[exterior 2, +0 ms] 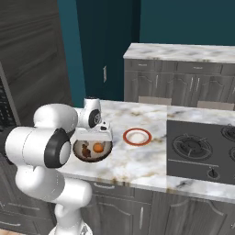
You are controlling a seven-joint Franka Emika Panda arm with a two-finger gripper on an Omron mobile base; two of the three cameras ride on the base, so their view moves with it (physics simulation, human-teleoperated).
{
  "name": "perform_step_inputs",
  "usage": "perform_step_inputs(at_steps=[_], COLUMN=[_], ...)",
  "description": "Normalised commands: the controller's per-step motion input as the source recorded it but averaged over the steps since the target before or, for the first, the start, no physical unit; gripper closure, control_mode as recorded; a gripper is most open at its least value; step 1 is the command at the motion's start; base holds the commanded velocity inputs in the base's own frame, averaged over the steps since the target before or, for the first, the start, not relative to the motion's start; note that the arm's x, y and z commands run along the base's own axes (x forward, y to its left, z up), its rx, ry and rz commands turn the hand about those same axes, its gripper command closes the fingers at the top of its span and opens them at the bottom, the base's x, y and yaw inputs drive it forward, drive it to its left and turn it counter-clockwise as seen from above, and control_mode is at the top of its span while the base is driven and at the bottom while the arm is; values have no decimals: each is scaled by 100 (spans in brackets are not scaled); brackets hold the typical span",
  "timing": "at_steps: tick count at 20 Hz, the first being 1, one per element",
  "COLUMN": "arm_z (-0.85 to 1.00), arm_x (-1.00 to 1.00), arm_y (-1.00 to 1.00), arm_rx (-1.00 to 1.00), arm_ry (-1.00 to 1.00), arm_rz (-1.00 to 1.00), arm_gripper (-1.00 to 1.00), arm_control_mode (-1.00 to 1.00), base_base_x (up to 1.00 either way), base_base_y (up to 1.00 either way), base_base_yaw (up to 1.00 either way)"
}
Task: Remove the tangerine from the bowl and place it on the small plate. Then place the bowl with only the chicken drumstick in the microwave, close the door, and press the start button to microwave the chicken drumstick.
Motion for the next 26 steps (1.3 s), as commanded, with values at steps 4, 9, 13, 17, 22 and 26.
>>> perform_step_inputs(at_steps=[4, 9, 13, 17, 22, 26], arm_z=[-15, -8, -17, -21, -30, -24], arm_x=[10, -24, -31, 0, 0, -8], arm_y=[0, -11, -7, 0, 6, 4], arm_rx=[0, 0, 0, -1, -2, -2], arm_ry=[0, -2, -2, 0, 0, 0], arm_rz=[0, 0, 0, 0, 0, 0], arm_gripper=[-100, -100, -100, -100, -100, 100], arm_control_mode=[-100, -100, -100, -100, -100, -100], base_base_x=[0, 0, 0, 0, 0, 0], base_base_y=[0, 0, 0, 0, 0, 0], base_base_yaw=[0, 0, 0, 0, 0, 0])
